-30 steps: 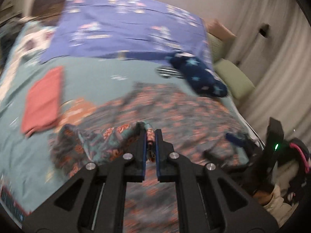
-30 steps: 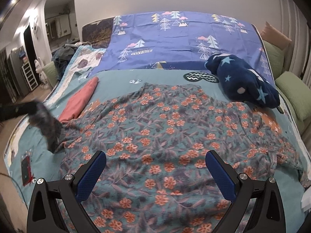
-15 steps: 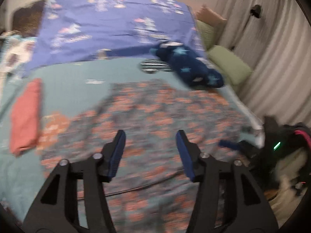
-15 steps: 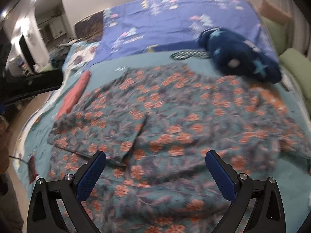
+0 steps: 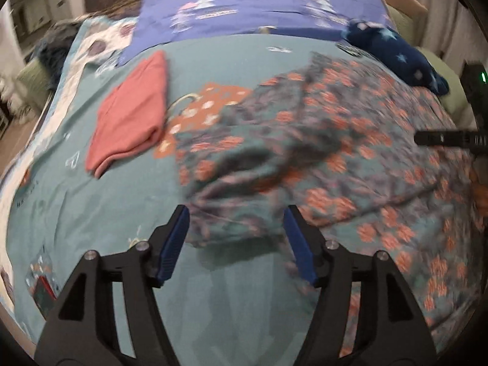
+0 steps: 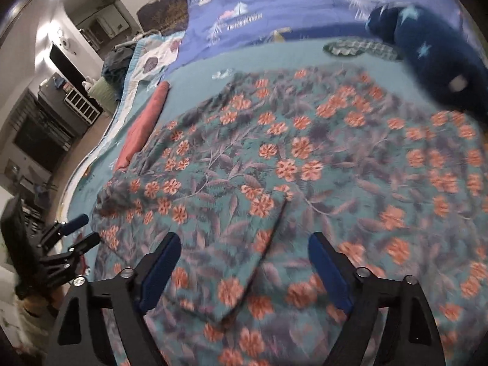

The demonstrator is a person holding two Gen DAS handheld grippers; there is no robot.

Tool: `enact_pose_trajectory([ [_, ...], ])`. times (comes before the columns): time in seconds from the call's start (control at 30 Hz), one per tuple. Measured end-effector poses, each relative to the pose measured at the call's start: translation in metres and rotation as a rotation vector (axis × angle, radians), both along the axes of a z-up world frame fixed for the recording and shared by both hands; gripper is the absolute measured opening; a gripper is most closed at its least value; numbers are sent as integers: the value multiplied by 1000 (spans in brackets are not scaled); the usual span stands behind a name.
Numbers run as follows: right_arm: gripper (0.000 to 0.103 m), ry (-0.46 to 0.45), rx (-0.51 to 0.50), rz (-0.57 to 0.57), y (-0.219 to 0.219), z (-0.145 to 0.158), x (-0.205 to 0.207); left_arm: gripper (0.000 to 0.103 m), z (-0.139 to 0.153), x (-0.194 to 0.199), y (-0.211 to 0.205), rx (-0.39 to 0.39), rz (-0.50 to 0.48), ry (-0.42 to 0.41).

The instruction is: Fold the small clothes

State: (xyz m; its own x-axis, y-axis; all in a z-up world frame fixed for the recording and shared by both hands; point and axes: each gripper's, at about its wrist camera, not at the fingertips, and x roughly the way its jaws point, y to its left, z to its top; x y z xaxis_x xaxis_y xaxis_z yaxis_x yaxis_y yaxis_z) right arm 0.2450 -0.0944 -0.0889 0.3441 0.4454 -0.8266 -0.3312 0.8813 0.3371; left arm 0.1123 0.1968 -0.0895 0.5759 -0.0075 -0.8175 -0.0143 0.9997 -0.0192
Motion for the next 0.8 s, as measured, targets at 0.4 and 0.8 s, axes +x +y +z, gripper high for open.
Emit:
enact_pose_trajectory([
  [0.4, 5, -102, 150, -36, -10, 50, 17, 71, 20, 13, 27, -99, 73, -102],
  [0.8, 5, -116, 58, -309, -126, 50, 53, 75, 14, 45, -3, -86, 23, -94],
])
